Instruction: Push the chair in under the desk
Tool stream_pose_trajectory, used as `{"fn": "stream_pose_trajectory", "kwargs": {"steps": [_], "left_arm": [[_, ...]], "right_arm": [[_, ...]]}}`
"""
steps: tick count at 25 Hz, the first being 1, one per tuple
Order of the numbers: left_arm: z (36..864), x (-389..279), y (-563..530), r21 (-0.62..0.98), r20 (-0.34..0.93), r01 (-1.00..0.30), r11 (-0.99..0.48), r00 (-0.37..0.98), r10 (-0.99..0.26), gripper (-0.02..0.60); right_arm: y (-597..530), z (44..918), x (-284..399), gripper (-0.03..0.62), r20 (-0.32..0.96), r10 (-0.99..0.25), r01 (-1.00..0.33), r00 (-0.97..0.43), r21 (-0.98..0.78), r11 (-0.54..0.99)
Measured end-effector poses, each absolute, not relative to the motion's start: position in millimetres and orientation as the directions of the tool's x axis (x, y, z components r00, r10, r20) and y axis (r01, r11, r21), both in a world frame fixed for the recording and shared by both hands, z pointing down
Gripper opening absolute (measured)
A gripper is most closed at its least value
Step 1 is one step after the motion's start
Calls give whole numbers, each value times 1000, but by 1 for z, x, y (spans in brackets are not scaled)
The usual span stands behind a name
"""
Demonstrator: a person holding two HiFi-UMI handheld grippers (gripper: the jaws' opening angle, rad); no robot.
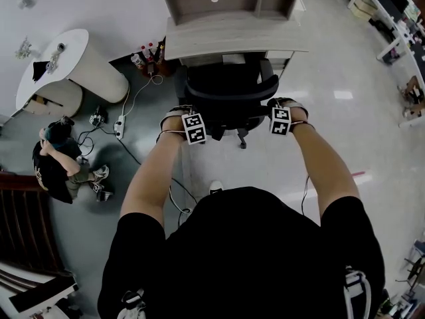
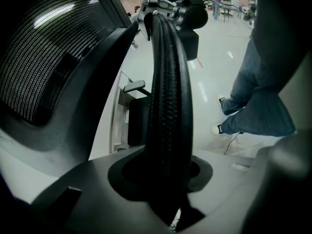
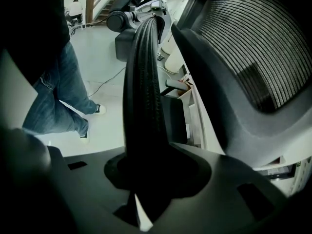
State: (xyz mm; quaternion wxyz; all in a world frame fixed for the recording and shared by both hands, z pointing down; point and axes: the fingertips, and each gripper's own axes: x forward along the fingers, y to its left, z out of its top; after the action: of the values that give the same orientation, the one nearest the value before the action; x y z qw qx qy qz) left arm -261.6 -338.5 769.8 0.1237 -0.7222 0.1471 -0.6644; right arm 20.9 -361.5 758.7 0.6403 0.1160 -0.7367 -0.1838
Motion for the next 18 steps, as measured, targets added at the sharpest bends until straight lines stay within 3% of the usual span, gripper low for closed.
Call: {"fn": "stream_pose_trajectory", "kwargs": {"steps": [18], "left_arm": [[770,-269,-409,-389,917,-43,-920,82,-392,115]], "right_arm": [[-429,761,13,118,896,-416,62,-154,428,901]]}}
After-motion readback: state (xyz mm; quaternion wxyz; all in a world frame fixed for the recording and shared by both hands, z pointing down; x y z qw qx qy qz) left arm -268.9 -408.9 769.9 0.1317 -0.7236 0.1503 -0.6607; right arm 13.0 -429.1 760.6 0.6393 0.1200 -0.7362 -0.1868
